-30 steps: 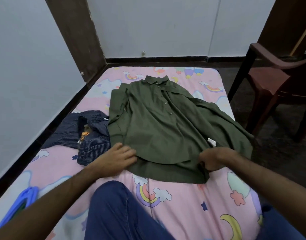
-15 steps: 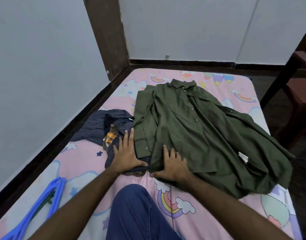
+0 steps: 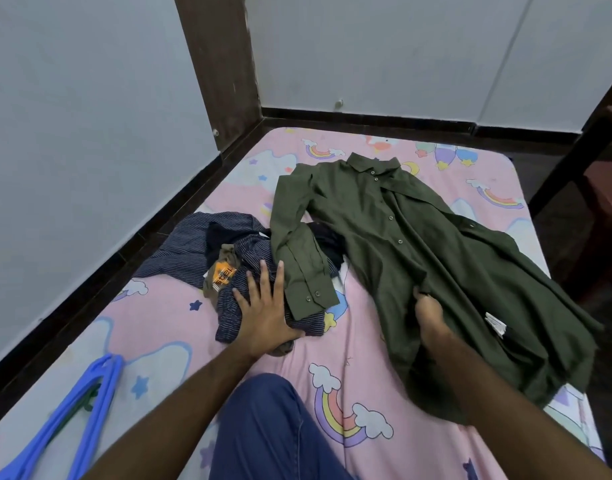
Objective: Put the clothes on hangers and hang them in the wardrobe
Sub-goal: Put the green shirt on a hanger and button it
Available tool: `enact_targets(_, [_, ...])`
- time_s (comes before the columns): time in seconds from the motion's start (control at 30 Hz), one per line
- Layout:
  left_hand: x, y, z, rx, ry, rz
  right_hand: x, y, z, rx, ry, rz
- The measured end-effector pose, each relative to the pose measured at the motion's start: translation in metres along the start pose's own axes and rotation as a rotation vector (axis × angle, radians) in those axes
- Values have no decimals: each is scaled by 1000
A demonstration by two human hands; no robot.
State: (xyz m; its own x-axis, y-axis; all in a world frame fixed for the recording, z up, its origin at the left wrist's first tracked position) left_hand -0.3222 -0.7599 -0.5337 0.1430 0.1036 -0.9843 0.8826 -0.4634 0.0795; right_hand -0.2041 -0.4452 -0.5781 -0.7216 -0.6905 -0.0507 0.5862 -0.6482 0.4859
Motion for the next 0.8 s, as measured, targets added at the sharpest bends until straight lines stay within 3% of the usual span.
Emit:
enact_targets(0.13, [-23,-10,3,37,-198,-36,-2,3,-8,-31,76,87])
enact_targets(0.2, [-42,-11,9,107,-320,-105,5,-3,-15,-113,255,150])
enact_targets(0.4, [-97,-8,30,380,-716,-32,26,26,4,-311,649,165])
enact_targets(0.6, [-120,32,80,584,-787,145,57,36,-2,-364,909,266])
enact_targets(0.8, [-81,100,131,489,-641,471,67,40,-8,-396,978,301])
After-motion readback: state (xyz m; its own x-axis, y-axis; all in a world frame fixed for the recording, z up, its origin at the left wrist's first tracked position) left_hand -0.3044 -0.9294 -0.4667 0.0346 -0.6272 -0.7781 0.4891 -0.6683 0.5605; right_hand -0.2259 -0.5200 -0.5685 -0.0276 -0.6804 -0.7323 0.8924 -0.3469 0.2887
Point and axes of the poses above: each hand's wrist, its own y-axis away from the middle knuckle, its own x-axis out of the palm, z = x × y, the point moved 9 cm from there along -y, towards the middle knuckle, and after that the axes turned 3 degrees about z, right-handed, at the moved point
